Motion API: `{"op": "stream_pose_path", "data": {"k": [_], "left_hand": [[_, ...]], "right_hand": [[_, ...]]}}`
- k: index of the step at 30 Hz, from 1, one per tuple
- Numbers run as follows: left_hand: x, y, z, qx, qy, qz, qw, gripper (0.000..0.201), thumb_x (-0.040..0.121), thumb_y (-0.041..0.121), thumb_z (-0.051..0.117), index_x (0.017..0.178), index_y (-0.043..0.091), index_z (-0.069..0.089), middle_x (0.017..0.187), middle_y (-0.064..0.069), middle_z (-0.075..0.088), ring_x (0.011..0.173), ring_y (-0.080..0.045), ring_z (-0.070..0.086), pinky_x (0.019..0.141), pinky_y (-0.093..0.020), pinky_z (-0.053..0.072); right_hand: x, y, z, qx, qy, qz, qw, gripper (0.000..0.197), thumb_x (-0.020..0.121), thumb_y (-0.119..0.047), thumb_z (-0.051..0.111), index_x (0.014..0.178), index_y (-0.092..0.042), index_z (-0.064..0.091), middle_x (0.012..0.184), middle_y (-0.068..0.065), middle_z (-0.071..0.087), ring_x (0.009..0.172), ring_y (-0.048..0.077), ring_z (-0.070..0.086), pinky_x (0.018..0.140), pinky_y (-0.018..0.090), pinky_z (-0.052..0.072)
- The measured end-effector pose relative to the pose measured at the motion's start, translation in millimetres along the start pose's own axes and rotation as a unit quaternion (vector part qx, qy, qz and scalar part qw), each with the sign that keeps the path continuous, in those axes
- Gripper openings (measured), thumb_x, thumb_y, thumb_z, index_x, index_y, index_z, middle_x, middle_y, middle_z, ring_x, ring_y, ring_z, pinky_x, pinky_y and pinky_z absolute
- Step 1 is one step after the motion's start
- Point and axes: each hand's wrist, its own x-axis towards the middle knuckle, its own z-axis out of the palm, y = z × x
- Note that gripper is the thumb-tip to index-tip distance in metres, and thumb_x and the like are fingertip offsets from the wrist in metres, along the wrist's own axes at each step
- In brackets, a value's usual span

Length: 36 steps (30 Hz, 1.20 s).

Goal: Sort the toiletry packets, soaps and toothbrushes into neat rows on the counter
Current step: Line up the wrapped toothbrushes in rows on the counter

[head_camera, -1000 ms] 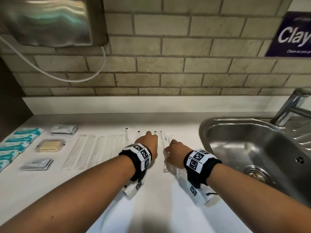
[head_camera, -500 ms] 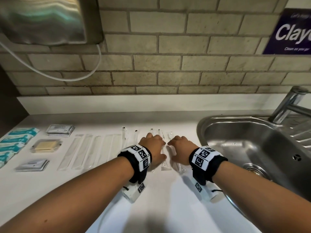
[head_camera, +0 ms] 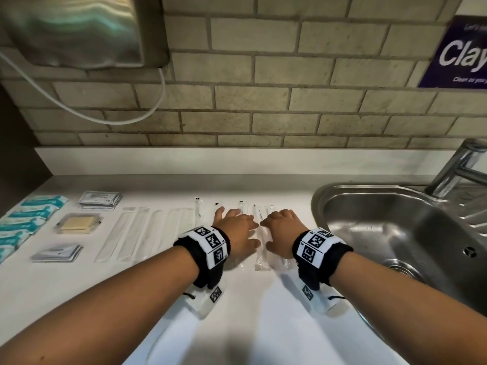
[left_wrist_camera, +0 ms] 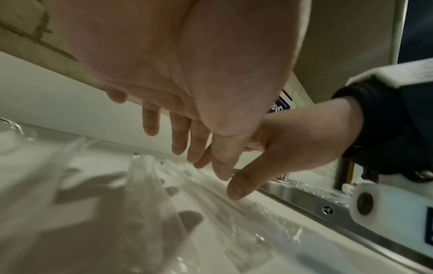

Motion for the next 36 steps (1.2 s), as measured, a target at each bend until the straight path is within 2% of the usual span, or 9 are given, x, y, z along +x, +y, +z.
{"op": "stream_pose_path", "data": {"k": [6, 9, 12, 15, 18, 23, 26, 33, 36], "left_hand": [[-21, -56, -18, -0.008, 0.014, -0.071, 0.997, 0.062, 0.092, 0.046, 0.051, 0.149, 0.034, 0.028, 0.161, 0.002, 0.016, 0.148, -0.021, 0.009, 0.118, -0.045, 0.0], [-35, -84, -20, 0.022, -0.005, -0.091, 0.996, 0.061, 0.089, 0.047, 0.055, 0.146, 0.038, 0.034, 0.156, 0.002, 0.03, 0.144, -0.023, 0.02, 0.114, -0.044, 0.012], [-46, -97, -15, 0.041, -0.037, -0.091, 0.994, 0.063, 0.08, 0.054, 0.058, 0.139, 0.042, 0.041, 0.133, 0.003, 0.056, 0.129, -0.025, 0.035, 0.105, -0.041, 0.025], [-50, -102, -2, 0.018, -0.055, -0.096, 0.994, 0.072, 0.064, 0.061, 0.057, 0.133, 0.047, 0.04, 0.105, 0.005, 0.061, 0.115, -0.024, 0.039, 0.099, -0.039, 0.034], [-46, -106, 11, 0.023, -0.045, -0.083, 0.995, 0.072, 0.053, 0.07, 0.052, 0.123, 0.059, 0.041, 0.094, 0.012, 0.056, 0.107, -0.021, 0.039, 0.094, -0.041, 0.038], [-40, -105, 9, 0.035, -0.049, -0.076, 0.995, 0.038, 0.057, 0.068, 0.053, 0.076, 0.036, 0.043, 0.09, 0.01, 0.052, 0.104, -0.023, 0.041, 0.093, -0.041, 0.039], [-43, -107, 3, 0.043, -0.052, -0.072, 0.995, 0.035, 0.058, 0.066, 0.052, 0.066, 0.033, 0.043, 0.086, 0.007, 0.049, 0.099, -0.024, 0.039, 0.09, -0.041, 0.041], [-49, -110, -6, 0.066, -0.067, -0.06, 0.994, 0.036, 0.06, 0.063, 0.051, 0.067, 0.029, 0.048, 0.079, 0.006, 0.052, 0.096, -0.023, 0.038, 0.089, -0.04, 0.039], [-54, -103, -9, 0.061, -0.043, -0.043, 0.996, 0.042, 0.066, 0.061, 0.057, 0.095, 0.03, 0.061, 0.1, 0.004, 0.056, 0.104, -0.022, 0.038, 0.091, -0.037, 0.035]], "right_hand": [[12, -40, -9, 0.031, -0.005, -0.075, 0.997, 0.056, 0.09, -0.05, 0.05, 0.141, -0.027, 0.044, 0.15, 0.004, 0.041, 0.141, 0.028, 0.029, 0.12, 0.047, 0.012], [18, -60, -10, 0.038, -0.01, -0.095, 0.995, 0.059, 0.091, -0.053, 0.048, 0.144, -0.027, 0.04, 0.15, 0.004, 0.042, 0.14, 0.029, 0.031, 0.119, 0.046, 0.014], [20, -75, -10, 0.027, -0.033, -0.112, 0.993, 0.066, 0.093, -0.053, 0.045, 0.15, -0.027, 0.027, 0.156, 0.005, 0.032, 0.145, 0.029, 0.022, 0.121, 0.045, 0.011], [21, -86, -10, 0.006, -0.048, -0.112, 0.992, 0.07, 0.093, -0.053, 0.046, 0.152, -0.026, 0.021, 0.159, 0.008, 0.025, 0.147, 0.032, 0.015, 0.121, 0.045, 0.007], [24, -93, -5, -0.005, -0.051, -0.108, 0.993, 0.072, 0.091, -0.051, 0.051, 0.152, -0.024, 0.023, 0.157, 0.009, 0.027, 0.146, 0.033, 0.017, 0.121, 0.046, 0.008], [26, -94, -2, -0.038, -0.064, -0.088, 0.993, 0.065, 0.089, -0.05, 0.052, 0.144, -0.018, 0.039, 0.151, 0.009, 0.037, 0.144, 0.033, 0.022, 0.12, 0.045, 0.011], [27, -93, -2, -0.035, -0.07, -0.074, 0.994, 0.064, 0.088, -0.049, 0.053, 0.142, -0.016, 0.042, 0.148, 0.009, 0.039, 0.142, 0.032, 0.026, 0.12, 0.045, 0.013], [31, -99, -8, -0.022, -0.055, -0.068, 0.996, 0.066, 0.088, -0.047, 0.054, 0.144, -0.013, 0.04, 0.155, 0.009, 0.031, 0.145, 0.031, 0.021, 0.121, 0.044, 0.009], [32, -102, -6, -0.011, -0.033, -0.066, 0.997, 0.071, 0.09, -0.054, 0.049, 0.149, -0.021, 0.031, 0.159, 0.007, 0.021, 0.148, 0.032, 0.014, 0.121, 0.047, 0.005]]}}
